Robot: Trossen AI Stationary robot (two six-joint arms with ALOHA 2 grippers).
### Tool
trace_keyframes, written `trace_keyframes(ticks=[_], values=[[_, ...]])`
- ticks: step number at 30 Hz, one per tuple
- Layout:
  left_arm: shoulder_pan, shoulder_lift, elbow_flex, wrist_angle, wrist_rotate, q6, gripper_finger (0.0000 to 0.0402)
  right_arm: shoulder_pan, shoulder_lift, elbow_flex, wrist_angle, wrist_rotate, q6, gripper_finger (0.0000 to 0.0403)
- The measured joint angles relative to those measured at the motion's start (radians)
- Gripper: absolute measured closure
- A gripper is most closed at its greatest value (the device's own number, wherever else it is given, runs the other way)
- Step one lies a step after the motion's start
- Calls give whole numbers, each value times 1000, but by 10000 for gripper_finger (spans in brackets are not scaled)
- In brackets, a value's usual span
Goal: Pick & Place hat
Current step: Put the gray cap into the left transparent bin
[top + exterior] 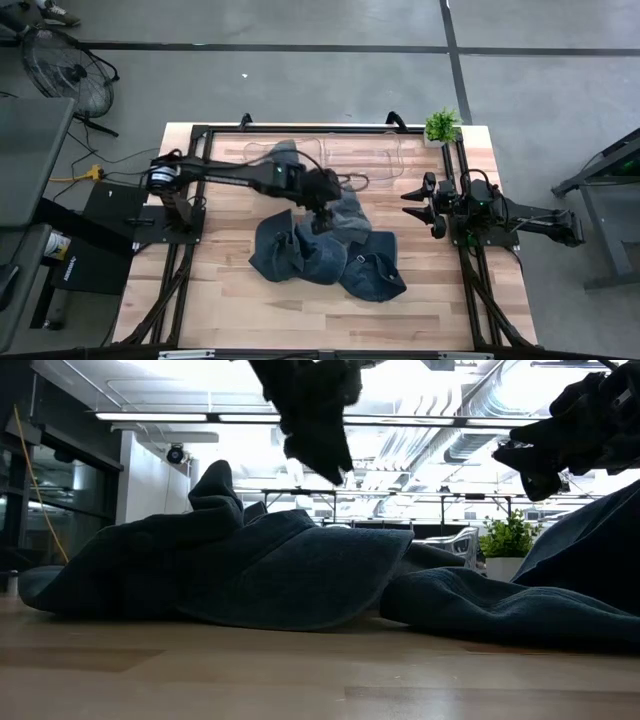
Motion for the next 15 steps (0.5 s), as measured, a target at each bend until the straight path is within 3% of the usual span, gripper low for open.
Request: trace_keyframes(ticks=[10, 15], values=[[-20, 94, -3, 19, -28, -77, 165, 0, 0, 0, 0, 0, 0, 215], [-20, 98, 0, 23, -54, -77, 125, 0, 0, 0, 0, 0, 0, 215]])
